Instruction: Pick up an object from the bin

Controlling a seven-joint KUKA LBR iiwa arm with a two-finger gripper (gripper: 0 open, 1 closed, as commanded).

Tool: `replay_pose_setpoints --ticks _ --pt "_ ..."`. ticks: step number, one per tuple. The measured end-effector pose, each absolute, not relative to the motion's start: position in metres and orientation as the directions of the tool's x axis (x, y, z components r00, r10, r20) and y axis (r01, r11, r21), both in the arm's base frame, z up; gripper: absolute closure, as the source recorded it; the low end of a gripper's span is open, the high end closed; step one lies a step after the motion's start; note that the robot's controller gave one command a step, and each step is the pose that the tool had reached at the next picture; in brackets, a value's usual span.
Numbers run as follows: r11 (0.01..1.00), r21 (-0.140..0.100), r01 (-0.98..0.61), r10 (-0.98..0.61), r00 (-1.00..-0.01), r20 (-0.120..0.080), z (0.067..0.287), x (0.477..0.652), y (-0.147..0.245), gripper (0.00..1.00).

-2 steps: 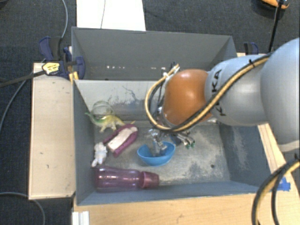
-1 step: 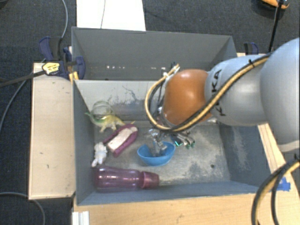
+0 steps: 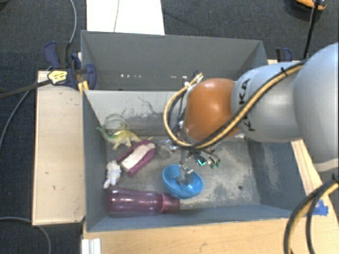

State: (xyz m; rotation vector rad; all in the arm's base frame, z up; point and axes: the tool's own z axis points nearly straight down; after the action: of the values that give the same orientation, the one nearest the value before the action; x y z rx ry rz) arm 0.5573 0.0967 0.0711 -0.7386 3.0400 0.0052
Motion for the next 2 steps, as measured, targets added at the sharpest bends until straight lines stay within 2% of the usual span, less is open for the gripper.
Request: replay_pose_setpoints --ticks 1,2 --pt "0.891 0.000 -0.454 -0.454 -0.891 -0.013 0.0712 0.5574 0.0966 1.00" --pt "0.891 0.000 -0.453 -0.453 -0.891 -0.013 0.0712 0.5575 0.0966 1.00"
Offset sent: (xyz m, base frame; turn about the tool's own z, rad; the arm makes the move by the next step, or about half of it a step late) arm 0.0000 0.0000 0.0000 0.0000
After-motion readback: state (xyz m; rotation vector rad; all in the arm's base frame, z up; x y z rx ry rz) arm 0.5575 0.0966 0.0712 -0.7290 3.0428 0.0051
